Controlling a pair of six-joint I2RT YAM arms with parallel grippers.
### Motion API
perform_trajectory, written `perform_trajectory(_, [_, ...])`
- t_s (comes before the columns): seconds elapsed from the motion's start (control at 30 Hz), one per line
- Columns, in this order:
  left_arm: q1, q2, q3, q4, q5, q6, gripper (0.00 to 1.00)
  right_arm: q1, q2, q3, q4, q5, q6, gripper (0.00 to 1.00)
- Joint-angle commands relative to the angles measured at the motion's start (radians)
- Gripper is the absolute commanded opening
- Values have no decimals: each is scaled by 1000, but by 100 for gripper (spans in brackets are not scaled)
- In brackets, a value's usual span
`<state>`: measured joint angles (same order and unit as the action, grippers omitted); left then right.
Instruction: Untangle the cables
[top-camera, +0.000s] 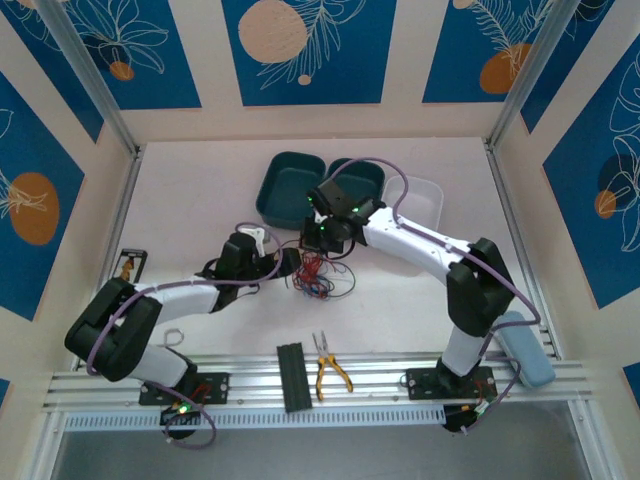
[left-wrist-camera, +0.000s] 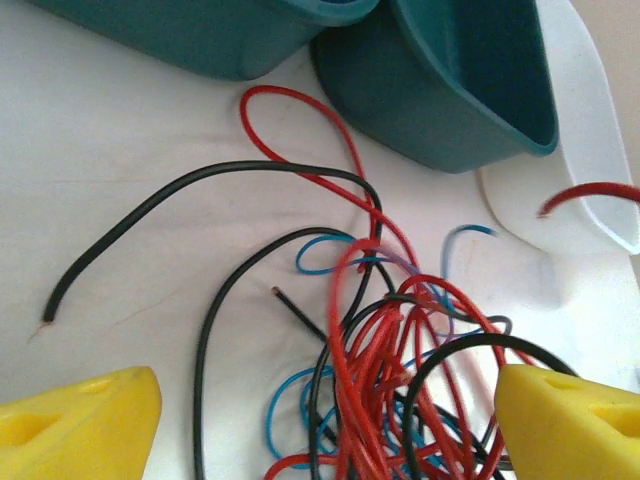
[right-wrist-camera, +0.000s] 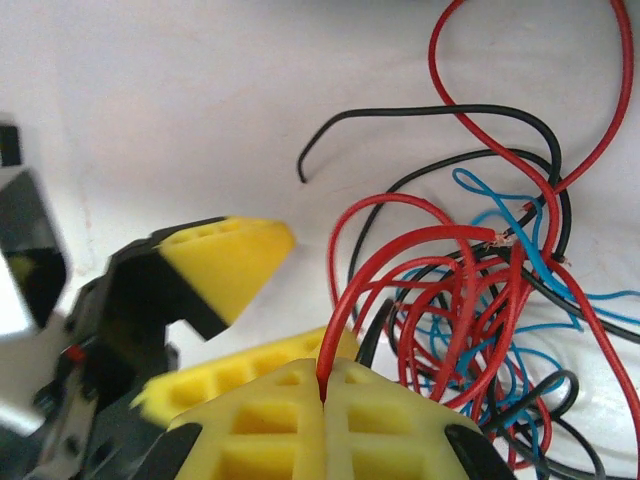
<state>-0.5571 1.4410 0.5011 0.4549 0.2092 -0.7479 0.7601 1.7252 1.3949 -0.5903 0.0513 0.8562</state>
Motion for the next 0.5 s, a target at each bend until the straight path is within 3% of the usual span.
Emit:
perform_trajectory(0.0, [-18, 23, 27, 39, 30, -11, 83, 11, -58, -23, 4, 7, -27, 0])
perform_trajectory(0.23, [-23, 51, 19, 77, 36, -24, 69, 30, -131, -8, 3, 30, -58, 0])
perform_trajectory(0.47, [-22, 55, 20, 53, 30, -10, 65, 36, -198, 4, 5, 54, -97, 0])
